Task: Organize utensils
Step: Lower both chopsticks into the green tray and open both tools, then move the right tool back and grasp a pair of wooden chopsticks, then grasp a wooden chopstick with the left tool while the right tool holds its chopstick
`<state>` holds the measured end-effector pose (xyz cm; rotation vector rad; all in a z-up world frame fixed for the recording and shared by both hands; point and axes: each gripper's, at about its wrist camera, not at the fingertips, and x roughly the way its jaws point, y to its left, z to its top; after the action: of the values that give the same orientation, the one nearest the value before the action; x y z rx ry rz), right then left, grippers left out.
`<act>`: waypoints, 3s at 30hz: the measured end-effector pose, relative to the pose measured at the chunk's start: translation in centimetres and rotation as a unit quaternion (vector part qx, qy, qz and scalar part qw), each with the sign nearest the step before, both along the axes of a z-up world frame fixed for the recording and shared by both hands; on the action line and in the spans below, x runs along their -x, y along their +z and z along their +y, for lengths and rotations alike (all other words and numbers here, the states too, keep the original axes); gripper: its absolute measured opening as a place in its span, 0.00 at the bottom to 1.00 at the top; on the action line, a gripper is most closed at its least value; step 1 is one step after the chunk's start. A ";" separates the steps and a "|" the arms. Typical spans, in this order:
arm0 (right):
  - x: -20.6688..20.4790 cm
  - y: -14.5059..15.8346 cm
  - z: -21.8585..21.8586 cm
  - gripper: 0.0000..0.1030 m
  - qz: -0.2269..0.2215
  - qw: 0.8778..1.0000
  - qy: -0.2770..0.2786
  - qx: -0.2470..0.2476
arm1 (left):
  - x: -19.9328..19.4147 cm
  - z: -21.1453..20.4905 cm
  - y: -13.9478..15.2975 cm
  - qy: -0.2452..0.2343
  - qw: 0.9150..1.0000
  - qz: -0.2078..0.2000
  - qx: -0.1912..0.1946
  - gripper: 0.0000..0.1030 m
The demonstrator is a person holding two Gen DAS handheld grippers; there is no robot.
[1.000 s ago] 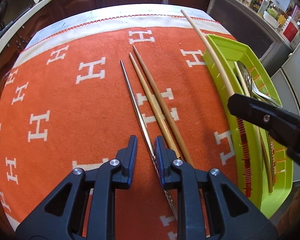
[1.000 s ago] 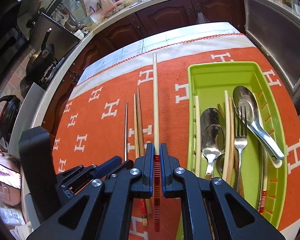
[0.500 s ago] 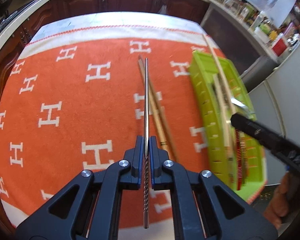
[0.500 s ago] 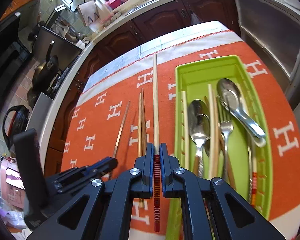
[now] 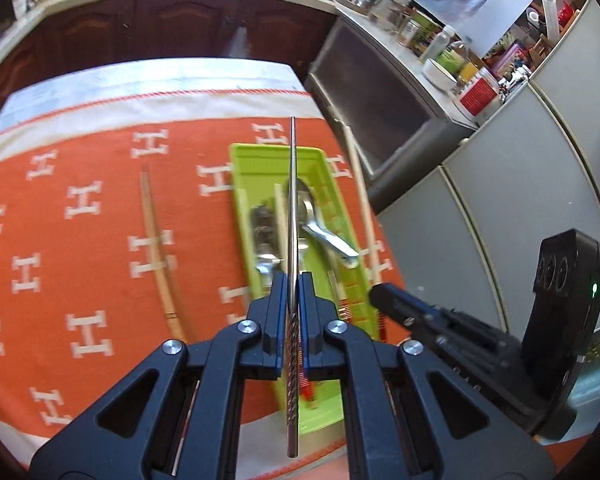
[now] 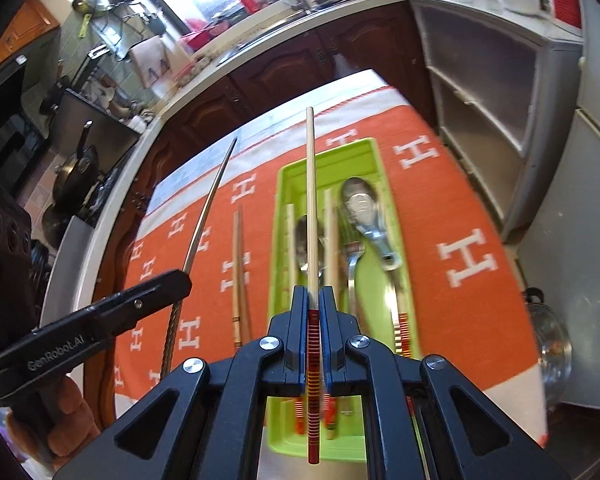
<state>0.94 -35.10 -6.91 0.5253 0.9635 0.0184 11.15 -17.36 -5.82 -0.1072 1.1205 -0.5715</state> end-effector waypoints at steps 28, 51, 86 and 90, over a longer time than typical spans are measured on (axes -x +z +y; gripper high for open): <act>-4.9 -0.7 8.0 0.15 0.015 0.995 0.097 -0.014 | -0.8 11.0 0.5 0.076 0.988 -0.078 -0.114 0.04; -14.5 -10.0 17.2 0.15 0.123 0.977 0.159 0.064 | -3.5 15.1 -8.7 0.090 0.990 -0.009 -0.107 0.04; -15.1 -10.3 18.9 0.14 0.105 0.974 0.180 0.088 | -5.1 15.6 -10.9 0.088 0.992 0.011 -0.093 0.04; -14.7 -10.2 20.2 0.14 0.085 0.967 0.195 0.138 | -5.1 15.8 -10.8 0.089 0.992 0.010 -0.093 0.04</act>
<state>15.68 -14.94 -17.09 0.0754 1.2043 0.1923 16.28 -1.59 -16.60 -0.0510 1.1657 -0.3069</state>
